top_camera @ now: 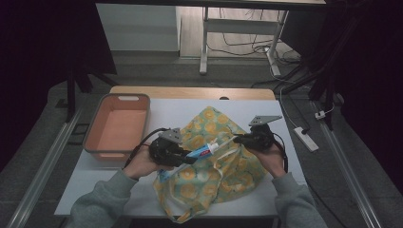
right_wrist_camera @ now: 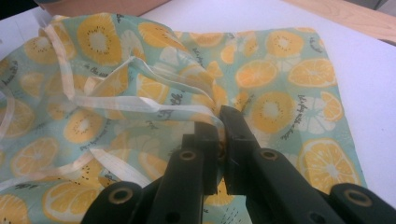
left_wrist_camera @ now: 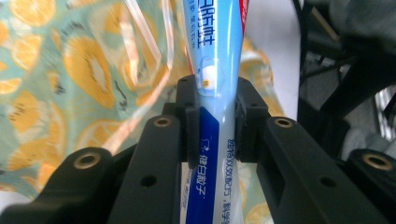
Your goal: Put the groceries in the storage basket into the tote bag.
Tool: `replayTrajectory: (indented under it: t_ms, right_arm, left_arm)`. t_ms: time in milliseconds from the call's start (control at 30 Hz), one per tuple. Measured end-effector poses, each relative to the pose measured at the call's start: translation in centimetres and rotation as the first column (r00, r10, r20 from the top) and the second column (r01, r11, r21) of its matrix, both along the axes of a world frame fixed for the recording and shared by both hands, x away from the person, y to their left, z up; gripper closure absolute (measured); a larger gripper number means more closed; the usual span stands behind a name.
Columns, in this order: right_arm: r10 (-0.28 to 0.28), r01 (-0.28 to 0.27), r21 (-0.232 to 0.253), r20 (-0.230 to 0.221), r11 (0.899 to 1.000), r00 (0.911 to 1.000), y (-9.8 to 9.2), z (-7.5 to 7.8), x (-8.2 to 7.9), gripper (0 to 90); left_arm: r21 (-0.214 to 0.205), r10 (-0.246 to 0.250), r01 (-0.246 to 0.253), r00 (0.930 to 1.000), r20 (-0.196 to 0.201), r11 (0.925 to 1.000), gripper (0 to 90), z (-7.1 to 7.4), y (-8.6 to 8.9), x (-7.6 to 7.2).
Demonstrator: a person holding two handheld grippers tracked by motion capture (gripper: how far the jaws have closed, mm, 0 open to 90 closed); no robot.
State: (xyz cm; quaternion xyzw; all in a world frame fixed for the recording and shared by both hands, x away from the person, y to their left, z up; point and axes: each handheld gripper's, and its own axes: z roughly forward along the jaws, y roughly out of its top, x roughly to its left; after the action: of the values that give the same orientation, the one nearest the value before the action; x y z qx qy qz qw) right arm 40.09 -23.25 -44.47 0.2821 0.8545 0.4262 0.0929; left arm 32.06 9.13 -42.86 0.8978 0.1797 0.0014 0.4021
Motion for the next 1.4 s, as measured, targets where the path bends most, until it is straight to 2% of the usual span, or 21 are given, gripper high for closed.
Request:
replayTrajectory:
  t_ms: [100,333,533,733,833,967,1033,1100,1200,1333,1400]
  right_arm:
    - [-0.003,0.003,0.008,0.003,1.0,1.0,-0.1,0.2,0.0,85.6]
    - [-0.009,0.009,0.018,0.004,1.0,0.9999,-0.4,0.3,0.0,85.6]
    - [-0.006,0.006,0.02,0.01,1.0,0.9999,-0.4,0.4,-0.1,85.6]
    - [-0.007,0.007,0.031,0.017,0.999,0.9998,-0.6,0.8,-0.3,85.6]
    - [-0.009,0.008,0.038,0.02,0.999,0.9998,-0.6,0.9,-0.3,85.6]
    - [-0.005,0.004,0.048,0.023,0.999,0.9997,-0.6,1.1,-0.4,85.6]
    - [-0.002,0.0,0.053,0.023,0.999,0.9997,-0.6,1.2,-0.5,85.6]
    - [0.004,-0.006,0.061,0.025,0.998,0.9997,-0.4,1.4,-0.6,85.6]
    - [0.014,-0.016,0.064,0.033,0.998,0.9993,-0.1,1.7,-0.9,85.6]
    - [0.028,-0.031,0.071,0.037,0.997,0.9989,0.2,2.0,-1.1,85.6]
    - [0.035,-0.038,0.074,0.039,0.997,0.9986,0.4,2.0,-1.2,85.6]
  left_arm:
    - [0.051,-0.006,0.006,1.0,0.002,0.9987,74.6,-0.6,-0.8,-0.1]
    - [0.127,0.003,-0.003,1.0,0.001,0.9918,74.5,-1.6,-1.4,0.0]
    - [0.193,0.008,-0.007,1.0,-0.003,0.9812,74.5,-2.3,-2.0,-0.1]
    - [0.265,0.011,-0.011,0.9999,0.001,0.9643,74.5,-3.3,-2.5,-0.4]
    - [0.291,0.015,-0.01,0.9997,-0.016,0.9567,74.5,-3.9,-2.5,-0.6]
    - [0.335,0.026,-0.025,0.9997,0.001,0.942,74.5,-4.2,-2.7,-0.9]
    - [0.349,0.03,-0.031,0.9995,0.006,0.9368,74.4,-4.4,-3.1,-1.0]
    - [0.374,0.029,-0.031,0.9995,0.01,0.927,74.4,-4.5,-3.8,-1.0]
    - [0.39,0.016,-0.019,0.9998,0.011,0.9207,74.4,-4.8,-4.7,-1.0]
    - [0.371,0.015,-0.023,0.9996,0.025,0.9285,74.3,-4.4,-5.9,-0.5]
    - [0.368,0.01,-0.023,0.9993,0.036,0.9296,74.3,-4.2,-6.6,-0.3]
